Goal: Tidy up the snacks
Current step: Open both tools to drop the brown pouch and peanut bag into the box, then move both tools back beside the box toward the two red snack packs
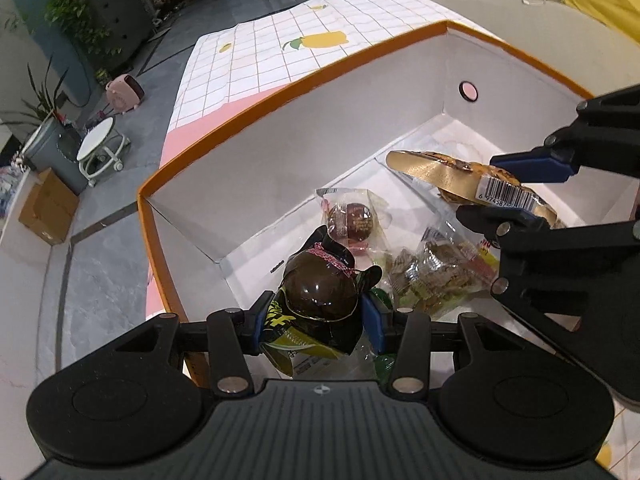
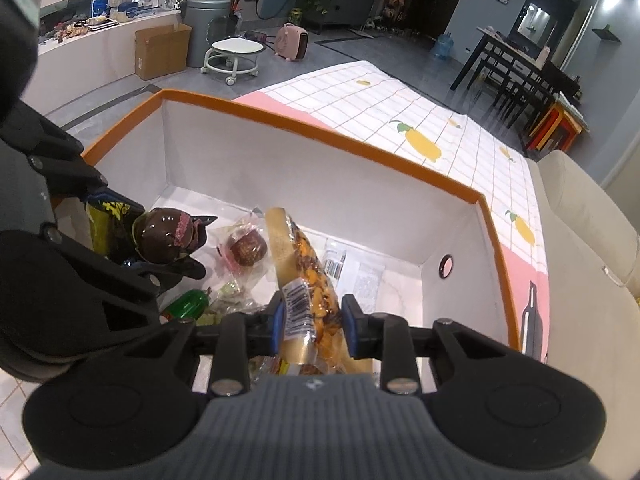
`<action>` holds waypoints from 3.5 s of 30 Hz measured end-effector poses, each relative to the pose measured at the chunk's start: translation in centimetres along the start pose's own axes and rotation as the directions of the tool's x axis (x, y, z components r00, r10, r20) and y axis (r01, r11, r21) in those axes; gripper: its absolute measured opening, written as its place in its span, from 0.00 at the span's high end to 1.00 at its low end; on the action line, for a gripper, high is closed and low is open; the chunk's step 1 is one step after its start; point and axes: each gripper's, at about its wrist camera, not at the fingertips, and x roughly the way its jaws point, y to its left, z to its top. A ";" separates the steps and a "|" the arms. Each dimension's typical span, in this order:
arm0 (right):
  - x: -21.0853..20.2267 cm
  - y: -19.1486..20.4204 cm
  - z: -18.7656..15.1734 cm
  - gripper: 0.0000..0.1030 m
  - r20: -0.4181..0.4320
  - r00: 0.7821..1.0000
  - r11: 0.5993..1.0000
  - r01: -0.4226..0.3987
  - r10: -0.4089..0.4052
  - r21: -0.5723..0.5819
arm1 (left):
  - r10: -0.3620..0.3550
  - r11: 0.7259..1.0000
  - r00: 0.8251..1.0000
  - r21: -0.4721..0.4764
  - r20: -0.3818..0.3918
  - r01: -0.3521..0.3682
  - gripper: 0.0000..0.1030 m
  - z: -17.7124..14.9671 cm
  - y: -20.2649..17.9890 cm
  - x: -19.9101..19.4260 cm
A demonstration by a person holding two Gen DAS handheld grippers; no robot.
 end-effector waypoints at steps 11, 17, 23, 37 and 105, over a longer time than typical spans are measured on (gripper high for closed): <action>-0.2 -0.1 -0.6 0.63 -0.033 0.999 0.998 -0.041 0.043 0.056 | 0.020 1.000 0.999 0.024 -0.028 -0.019 0.43 0.1 -0.2 0.1; -1.0 -0.3 -0.6 0.61 -0.043 0.997 0.996 -0.056 0.059 0.072 | 0.038 0.998 0.999 0.042 -0.039 -0.036 0.29 -0.1 -0.5 -0.1; -2.1 -0.6 -1.0 0.53 -0.051 0.994 0.994 -0.090 0.093 0.057 | 0.053 0.998 0.998 0.040 -0.024 -0.052 0.23 0.0 -0.3 -0.9; -6.2 -2.6 -1.8 0.43 0.002 0.995 0.985 -0.096 0.097 0.141 | 0.114 0.993 0.988 -0.027 0.099 -0.112 0.16 0.6 -0.2 -5.7; -7.6 -4.6 -23.2 0.87 -0.038 0.998 0.887 0.066 -0.055 0.457 | -0.089 0.993 0.978 0.089 0.191 0.073 0.54 -11.6 -12.5 -3.6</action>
